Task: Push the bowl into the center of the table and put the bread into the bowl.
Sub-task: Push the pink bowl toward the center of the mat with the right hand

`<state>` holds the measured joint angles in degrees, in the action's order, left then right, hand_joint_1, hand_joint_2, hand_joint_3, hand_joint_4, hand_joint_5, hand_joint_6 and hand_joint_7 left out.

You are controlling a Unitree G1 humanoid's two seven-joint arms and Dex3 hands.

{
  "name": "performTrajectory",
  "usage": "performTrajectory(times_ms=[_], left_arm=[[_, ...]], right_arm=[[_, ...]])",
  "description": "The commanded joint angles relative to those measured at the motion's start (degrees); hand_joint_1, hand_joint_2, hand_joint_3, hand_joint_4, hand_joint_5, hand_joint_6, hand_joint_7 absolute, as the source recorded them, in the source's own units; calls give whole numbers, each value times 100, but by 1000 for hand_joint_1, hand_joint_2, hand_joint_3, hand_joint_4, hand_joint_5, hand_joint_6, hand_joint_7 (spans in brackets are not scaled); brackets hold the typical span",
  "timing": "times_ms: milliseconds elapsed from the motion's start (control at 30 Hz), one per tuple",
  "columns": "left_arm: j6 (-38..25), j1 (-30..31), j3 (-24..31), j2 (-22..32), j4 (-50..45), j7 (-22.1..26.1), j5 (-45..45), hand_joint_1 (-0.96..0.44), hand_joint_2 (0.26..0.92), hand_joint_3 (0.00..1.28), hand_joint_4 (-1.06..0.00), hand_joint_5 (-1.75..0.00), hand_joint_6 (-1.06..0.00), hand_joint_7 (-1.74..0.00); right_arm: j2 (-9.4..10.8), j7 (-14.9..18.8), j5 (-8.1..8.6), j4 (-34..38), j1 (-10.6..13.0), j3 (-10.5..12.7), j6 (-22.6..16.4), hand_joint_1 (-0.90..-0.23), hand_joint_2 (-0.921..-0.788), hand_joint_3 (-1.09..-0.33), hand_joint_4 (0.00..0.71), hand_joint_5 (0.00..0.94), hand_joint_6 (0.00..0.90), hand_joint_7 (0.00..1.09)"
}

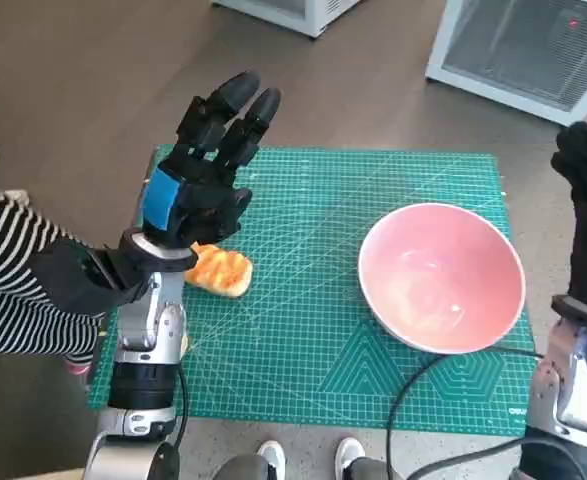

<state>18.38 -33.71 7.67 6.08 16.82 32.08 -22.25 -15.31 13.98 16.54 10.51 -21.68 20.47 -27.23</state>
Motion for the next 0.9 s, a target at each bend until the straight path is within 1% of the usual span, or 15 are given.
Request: performTrajectory(times_ms=[33,100,233,367,533,733,900], left_arm=[[-39,-34,83,50,37,37,-104,-589,921,407,-133,-43,1,-548],[-42,-40,93,56,50,36,-105,-589,921,403,-133,-43,1,-553],[-42,-67,103,68,83,31,-93,-592,921,399,-134,-42,1,-561],[-56,-71,105,67,62,24,-77,-594,921,399,-136,-43,1,-567],[-66,-58,104,84,9,6,-44,-593,921,399,-137,-42,1,-571],[-77,-34,110,123,-49,-4,-30,-594,921,398,-138,-42,1,-570],[-82,-6,129,178,-81,6,-35,-603,921,395,-138,-40,1,-552]], right_arm=[[-216,-296,4,1268,345,653,-455,-650,-921,-770,102,10,3,445],[-238,-311,22,1645,300,727,-605,-622,-921,-811,103,9,5,443],[-242,-326,101,2426,162,856,-821,-612,-921,-843,104,8,20,445],[-228,-299,169,3194,-38,929,-995,-624,-921,-846,108,9,37,447],[-199,-234,246,4033,-270,941,-1148,-628,-921,-840,120,12,51,443],[-162,-137,264,4831,-526,903,-1112,-619,-921,-841,121,9,56,430],[-95,-182,184,5244,-680,813,-989,-593,-921,-852,115,4,59,414]])
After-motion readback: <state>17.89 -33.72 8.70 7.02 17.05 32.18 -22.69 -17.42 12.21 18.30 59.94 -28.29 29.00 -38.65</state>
